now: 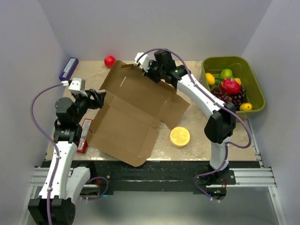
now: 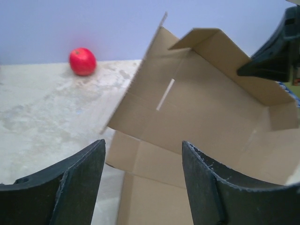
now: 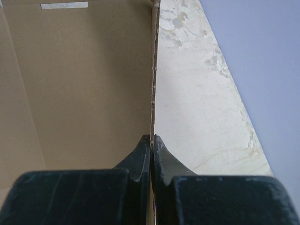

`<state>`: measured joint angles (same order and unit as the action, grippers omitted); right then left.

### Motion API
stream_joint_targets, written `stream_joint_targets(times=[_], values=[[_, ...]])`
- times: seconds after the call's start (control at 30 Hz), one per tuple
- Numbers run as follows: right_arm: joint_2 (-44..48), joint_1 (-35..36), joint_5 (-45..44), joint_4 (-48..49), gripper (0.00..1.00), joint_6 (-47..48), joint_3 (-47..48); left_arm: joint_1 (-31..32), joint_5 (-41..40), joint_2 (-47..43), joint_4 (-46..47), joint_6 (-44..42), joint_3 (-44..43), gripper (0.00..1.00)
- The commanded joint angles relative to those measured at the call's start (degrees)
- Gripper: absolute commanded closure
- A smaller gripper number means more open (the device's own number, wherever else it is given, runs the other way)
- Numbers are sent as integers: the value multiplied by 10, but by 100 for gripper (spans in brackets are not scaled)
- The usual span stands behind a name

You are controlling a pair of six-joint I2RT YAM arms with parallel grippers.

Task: Fold the paper box

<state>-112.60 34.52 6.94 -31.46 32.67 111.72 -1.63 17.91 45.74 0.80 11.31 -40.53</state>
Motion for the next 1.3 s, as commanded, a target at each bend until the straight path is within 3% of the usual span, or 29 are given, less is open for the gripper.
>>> stream_joint_targets(times=[0.0, 0.3, 0.6, 0.83, 1.07, 1.27], values=[[-7, 5, -25, 8, 100, 14, 11, 11, 35, 14, -52, 94, 38, 32], [1, 6, -40, 13, 100, 19, 3, 11, 50, 79, -17, 158, 92, 39], [-3, 6, -54, 15, 100, 23, -4, 11, -23, 126, 74, 203, 161, 50], [-2, 11, -68, 16, 100, 27, -8, 11, -79, 174, 197, 240, 229, 58], [3, 23, -68, 19, 100, 30, -12, 12, -60, 248, 263, 260, 262, 61], [-1, 36, -102, 28, 100, 37, -18, 11, -51, 244, 267, 260, 274, 60]])
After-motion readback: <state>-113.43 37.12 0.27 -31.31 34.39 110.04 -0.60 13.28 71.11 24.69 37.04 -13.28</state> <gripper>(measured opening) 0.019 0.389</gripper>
